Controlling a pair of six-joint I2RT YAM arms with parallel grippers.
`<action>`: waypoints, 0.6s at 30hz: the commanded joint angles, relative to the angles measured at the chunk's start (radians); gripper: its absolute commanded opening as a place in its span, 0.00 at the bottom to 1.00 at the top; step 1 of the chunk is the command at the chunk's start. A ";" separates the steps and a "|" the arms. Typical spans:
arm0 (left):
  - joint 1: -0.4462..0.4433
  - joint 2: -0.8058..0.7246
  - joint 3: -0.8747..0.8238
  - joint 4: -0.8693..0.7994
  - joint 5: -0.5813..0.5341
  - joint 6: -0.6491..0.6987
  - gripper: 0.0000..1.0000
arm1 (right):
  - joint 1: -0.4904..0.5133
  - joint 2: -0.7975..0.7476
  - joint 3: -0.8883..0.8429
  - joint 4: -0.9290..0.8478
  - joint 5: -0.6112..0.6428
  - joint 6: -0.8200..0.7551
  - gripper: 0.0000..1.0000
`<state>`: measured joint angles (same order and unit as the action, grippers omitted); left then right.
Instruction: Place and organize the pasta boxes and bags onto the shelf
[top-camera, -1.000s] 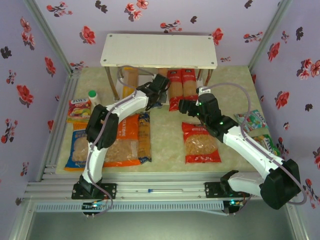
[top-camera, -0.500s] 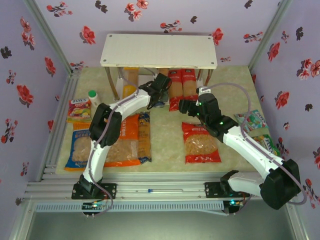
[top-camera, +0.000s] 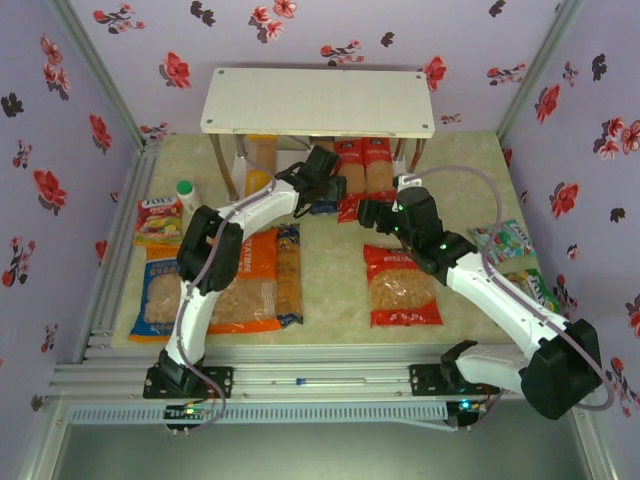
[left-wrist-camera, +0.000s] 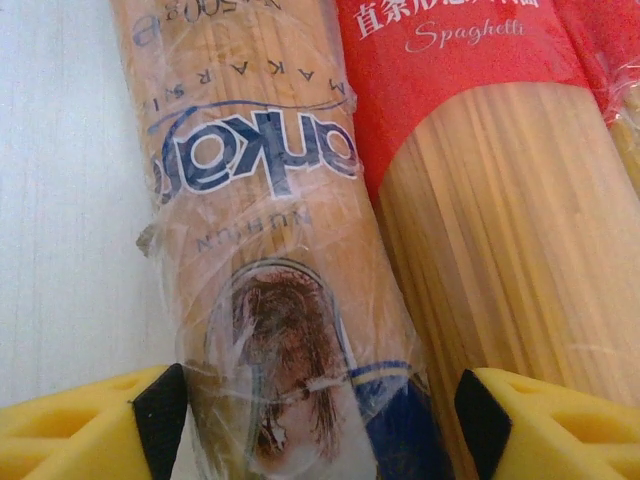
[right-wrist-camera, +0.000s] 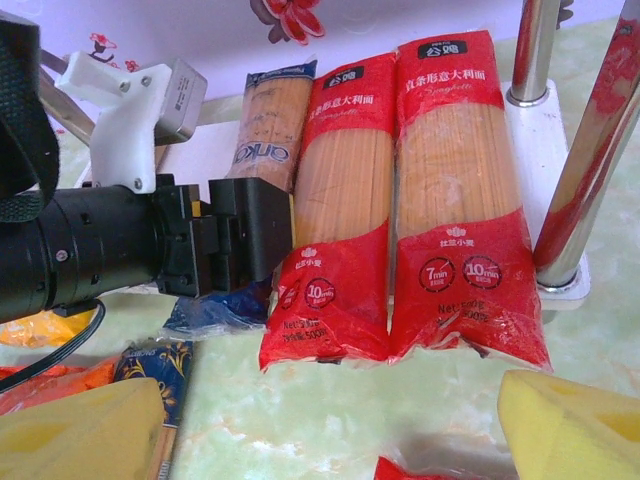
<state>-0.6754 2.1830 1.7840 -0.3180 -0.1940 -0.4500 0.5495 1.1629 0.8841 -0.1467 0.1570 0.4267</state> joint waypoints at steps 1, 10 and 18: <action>0.005 -0.110 -0.074 0.102 0.019 0.011 0.76 | -0.004 -0.019 0.027 -0.016 0.012 -0.011 0.88; -0.034 -0.353 -0.323 0.172 -0.131 0.145 0.76 | -0.001 -0.008 0.032 -0.022 -0.035 -0.002 0.88; -0.103 -0.649 -0.653 0.168 -0.242 0.170 0.77 | 0.076 0.004 -0.013 -0.044 -0.120 0.059 0.88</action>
<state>-0.7807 1.6154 1.2282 -0.1490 -0.3691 -0.2955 0.5819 1.1637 0.8833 -0.1707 0.0917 0.4477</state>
